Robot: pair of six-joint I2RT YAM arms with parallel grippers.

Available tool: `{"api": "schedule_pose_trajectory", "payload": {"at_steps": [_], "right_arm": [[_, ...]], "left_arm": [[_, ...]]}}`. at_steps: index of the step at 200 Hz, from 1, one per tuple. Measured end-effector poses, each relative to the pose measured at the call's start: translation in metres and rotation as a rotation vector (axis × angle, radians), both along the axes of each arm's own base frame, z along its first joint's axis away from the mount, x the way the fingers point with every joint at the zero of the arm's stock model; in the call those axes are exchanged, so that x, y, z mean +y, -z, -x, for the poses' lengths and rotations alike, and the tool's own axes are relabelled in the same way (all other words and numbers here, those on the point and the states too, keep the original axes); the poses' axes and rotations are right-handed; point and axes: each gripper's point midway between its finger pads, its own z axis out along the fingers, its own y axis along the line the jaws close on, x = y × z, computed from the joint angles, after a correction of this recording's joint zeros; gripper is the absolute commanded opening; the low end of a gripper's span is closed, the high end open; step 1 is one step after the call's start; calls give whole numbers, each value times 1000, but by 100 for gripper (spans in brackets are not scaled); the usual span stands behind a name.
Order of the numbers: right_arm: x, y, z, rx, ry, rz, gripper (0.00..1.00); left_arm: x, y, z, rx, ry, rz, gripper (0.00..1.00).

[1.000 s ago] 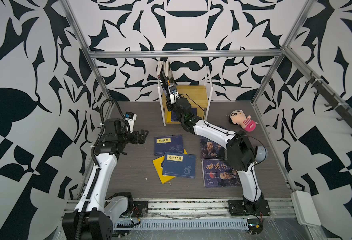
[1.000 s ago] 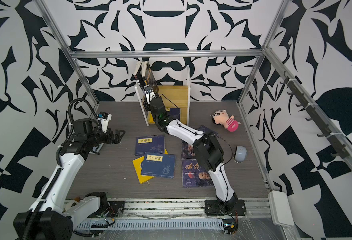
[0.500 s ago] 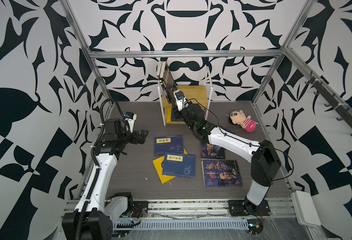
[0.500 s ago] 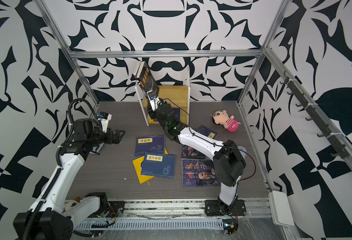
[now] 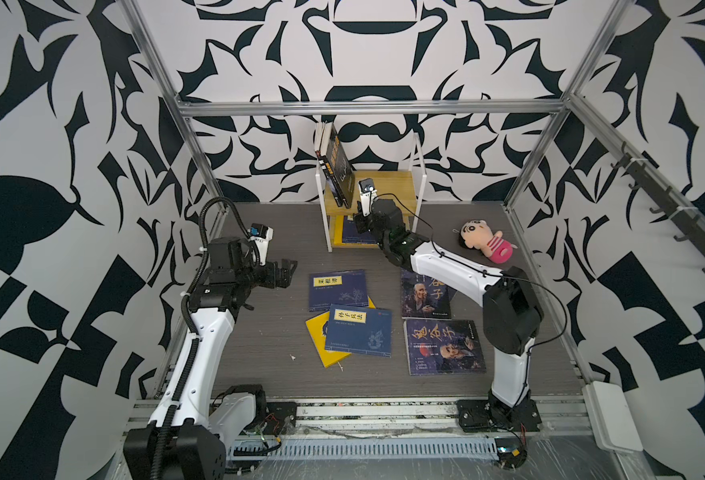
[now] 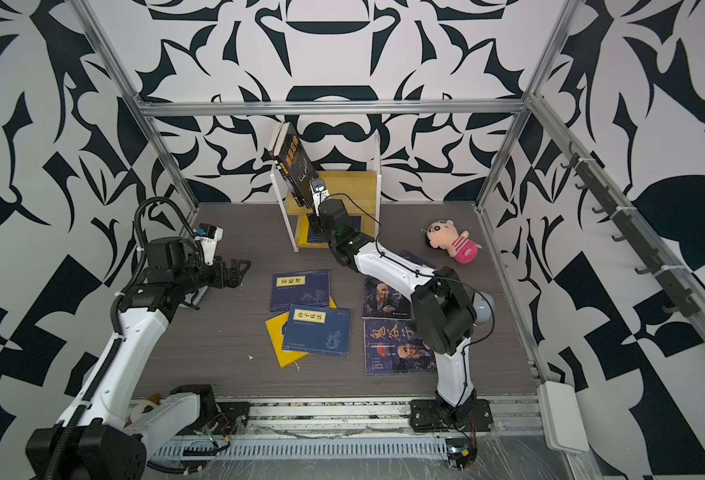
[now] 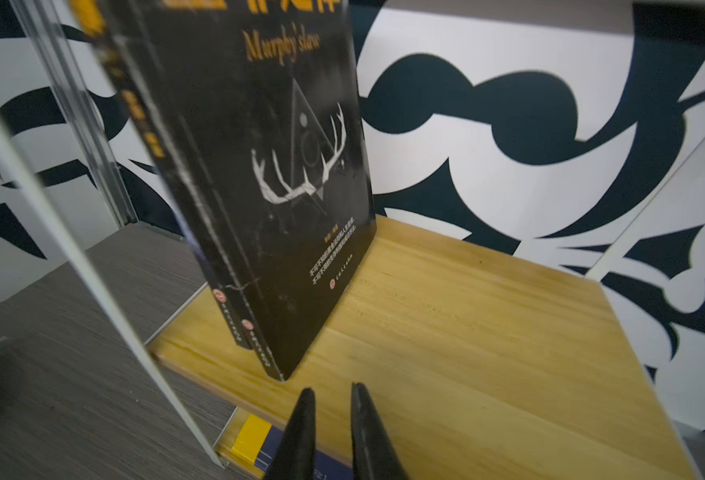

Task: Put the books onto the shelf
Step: 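Open the right gripper and push the black book against the shelf books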

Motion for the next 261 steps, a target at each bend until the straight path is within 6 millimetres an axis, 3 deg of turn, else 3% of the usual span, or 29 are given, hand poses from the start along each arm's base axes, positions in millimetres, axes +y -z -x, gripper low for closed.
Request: {"api": "schedule_pose_trajectory", "payload": {"at_steps": [36,87,145,261], "right_arm": [[16,18,-12,44,-40,20,35],[41,17,-12,54,-166,35,37],[46,10,-21,46,-225,37,27],[51,13,-26,71,-256,71,25]], "left_arm": [[0,0,0,2,-2,9,99],[1,-1,0,2,-3,12,99],[0,-1,0,5,-6,19,100],[2,-1,0,8,-15,25,100]]}}
